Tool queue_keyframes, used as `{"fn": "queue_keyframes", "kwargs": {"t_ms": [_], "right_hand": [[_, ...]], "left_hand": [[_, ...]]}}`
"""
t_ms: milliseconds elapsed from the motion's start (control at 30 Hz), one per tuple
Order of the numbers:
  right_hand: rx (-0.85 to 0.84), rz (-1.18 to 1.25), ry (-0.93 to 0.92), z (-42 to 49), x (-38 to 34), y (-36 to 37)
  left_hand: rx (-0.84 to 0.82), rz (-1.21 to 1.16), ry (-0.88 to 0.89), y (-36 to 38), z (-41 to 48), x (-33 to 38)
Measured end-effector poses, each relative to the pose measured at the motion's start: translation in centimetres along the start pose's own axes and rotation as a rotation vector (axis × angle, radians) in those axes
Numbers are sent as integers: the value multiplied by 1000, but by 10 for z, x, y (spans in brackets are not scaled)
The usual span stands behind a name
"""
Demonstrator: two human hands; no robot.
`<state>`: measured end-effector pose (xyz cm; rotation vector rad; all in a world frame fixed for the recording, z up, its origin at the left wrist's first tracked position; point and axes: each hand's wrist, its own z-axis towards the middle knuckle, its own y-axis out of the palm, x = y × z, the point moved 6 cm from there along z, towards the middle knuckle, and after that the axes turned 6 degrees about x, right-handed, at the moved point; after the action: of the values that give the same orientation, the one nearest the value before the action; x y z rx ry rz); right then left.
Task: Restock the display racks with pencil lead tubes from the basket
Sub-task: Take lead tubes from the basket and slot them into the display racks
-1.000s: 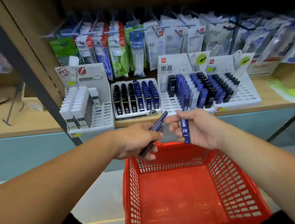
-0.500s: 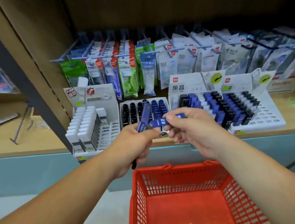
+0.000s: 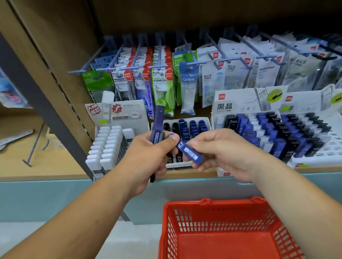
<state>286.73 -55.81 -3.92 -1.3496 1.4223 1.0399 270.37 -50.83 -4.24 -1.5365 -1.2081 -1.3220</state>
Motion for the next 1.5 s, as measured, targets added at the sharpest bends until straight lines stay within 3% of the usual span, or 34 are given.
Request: {"fn": "queue_keyframes", "kwargs": {"t_ms": [167,333,500,633,800,1167,1500], "right_hand": [[-59,76,5,6,4,3],[112,-17,-163,16,-9,-13],[238,-131,-341,18,-22,-13],[339,-255,-403,20,-24,-16],[332,-345,-389,25,-22,-13],[340,-567,-455,30,-21,-17],[381,-955,-407,29,-7,-5]], "left_hand": [[-12,49,30,-1,2,3],[75,168,28,-12,12,3],[-169,100,-178,1,3,-7],[-189,63,-210,-2,-2,-7],[-232,104,-289,-3,-11,-9],[-209,72,-246,-8,-5,-10],[-224,71,-224,-8,-7,-10]]}}
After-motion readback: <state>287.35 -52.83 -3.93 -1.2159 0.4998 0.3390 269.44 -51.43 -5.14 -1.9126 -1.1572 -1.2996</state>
